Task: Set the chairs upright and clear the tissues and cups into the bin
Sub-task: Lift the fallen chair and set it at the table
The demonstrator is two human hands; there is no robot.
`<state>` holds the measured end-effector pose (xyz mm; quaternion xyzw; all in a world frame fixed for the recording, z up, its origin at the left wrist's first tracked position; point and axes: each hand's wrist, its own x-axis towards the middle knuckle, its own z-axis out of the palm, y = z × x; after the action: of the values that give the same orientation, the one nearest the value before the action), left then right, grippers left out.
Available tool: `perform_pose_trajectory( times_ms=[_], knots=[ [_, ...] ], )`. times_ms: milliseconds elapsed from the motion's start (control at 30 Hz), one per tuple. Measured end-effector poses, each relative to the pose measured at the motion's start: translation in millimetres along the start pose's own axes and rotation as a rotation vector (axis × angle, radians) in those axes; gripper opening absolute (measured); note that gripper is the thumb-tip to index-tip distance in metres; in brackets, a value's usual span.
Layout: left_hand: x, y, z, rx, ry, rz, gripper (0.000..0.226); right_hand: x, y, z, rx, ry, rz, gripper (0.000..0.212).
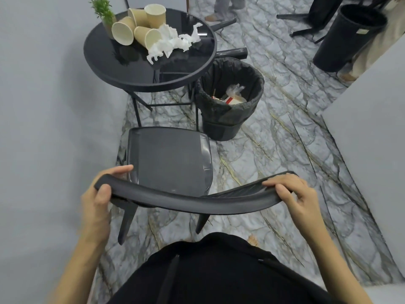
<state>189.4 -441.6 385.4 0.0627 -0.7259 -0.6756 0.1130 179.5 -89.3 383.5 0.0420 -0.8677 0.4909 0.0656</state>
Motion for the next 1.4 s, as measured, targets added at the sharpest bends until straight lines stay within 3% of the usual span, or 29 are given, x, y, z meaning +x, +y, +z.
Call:
perform_pose_trajectory(
  times_ms=[167, 267, 333, 433, 533, 600, 933, 1033, 1400],
  knots=[
    [8, -16, -42, -0.102, 0.063, -0.028, 0.061, 16, 19, 18, 0.254, -0.021, 0.093, 0.021],
    [13, -27, -67, -0.143, 0.100, -0.035, 0.078, 25, 29, 38, 0.435, -0.027, 0.173, 0.025],
    [14, -32, -80, -0.184, 0.112, -0.062, 0.069, 28, 31, 55, 0.571, -0.044, 0.245, 0.024],
    [15, -34, -89, -0.206, 0.122, -0.061, 0.056, 29, 28, 82, 0.715, -0.050, 0.316, 0.054],
    [19, -31, -93, -0.252, 0.179, -0.037, 0.049, 33, 16, 99, 0.830, -0.026, 0.338, 0.044],
    [26, -29, -98, -0.281, 0.214, -0.015, 0.048, 40, 8, 105, 0.851, -0.010, 0.346, 0.031],
    [72, -18, -93, -0.408, 0.306, -0.026, 0.037, 100, -17, 118, 0.870, 0.115, 0.350, 0.028],
    [86, -22, -90, -0.439, 0.325, -0.042, 0.025, 111, -18, 119, 0.857, 0.145, 0.357, 0.027],
    [145, -28, -79, -0.481, 0.309, -0.118, 0.032, 156, -23, 126, 0.840, 0.206, 0.300, 0.028]
  ],
)
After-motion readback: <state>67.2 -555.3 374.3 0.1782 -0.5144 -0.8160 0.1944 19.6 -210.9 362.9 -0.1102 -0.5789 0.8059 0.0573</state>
